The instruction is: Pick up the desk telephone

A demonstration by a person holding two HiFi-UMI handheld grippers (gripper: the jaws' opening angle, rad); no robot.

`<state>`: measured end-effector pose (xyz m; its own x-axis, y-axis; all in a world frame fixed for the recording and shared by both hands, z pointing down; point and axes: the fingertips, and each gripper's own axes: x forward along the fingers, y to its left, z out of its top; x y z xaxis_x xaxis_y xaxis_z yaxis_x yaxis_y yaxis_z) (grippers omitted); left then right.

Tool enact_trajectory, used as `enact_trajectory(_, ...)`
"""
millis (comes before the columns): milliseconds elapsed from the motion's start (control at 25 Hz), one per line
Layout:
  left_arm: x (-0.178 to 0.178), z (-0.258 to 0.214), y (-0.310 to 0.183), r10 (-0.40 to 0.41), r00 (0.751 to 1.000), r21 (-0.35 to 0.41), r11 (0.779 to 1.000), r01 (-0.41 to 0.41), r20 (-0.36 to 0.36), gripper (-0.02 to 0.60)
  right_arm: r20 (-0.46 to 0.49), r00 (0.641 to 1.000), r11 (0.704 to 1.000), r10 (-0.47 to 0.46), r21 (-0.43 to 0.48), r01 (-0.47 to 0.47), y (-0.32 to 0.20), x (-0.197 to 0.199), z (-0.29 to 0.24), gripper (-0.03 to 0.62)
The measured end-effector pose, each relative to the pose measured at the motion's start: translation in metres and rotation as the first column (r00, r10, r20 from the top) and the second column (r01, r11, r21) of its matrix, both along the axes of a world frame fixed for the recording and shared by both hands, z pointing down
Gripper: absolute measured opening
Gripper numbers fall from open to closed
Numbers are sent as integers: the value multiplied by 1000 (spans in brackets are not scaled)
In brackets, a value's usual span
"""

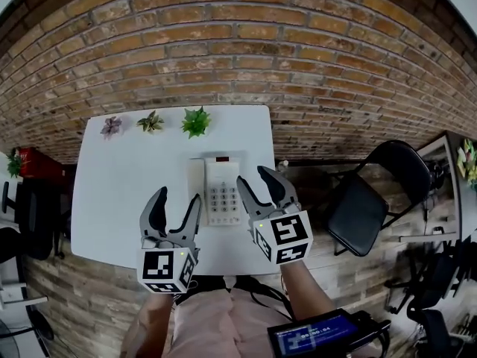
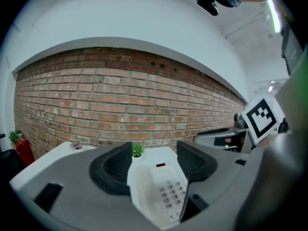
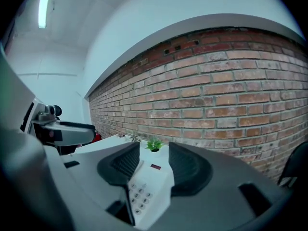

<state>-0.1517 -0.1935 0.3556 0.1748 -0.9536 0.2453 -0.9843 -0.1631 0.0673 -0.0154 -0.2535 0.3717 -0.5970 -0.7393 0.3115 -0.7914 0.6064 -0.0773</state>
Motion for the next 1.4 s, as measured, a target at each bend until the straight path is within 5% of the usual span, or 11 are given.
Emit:
enact_trajectory(360,-10,57,-46,65,995,-132,988,-74,-76,318,-53,998,994,23,-102,-29,-32,-12,47,205)
enact_trajectory(720,-10,141,-69,114,975,-317,933,-171,-193,357,-75,997,962,29,-269,-49,-48,-22,121,235)
enact_trajectory(1040,-2,183,-72,106,911,-378,886,-269,-398,425,-20,999,913,28,-407,-33,-44,-27,168,273)
enact_trajectory(1400,18,190,-63,195,856,-389,827,-406,-479,430,64,997,875,36,-485,-1,-42,-26,173,285)
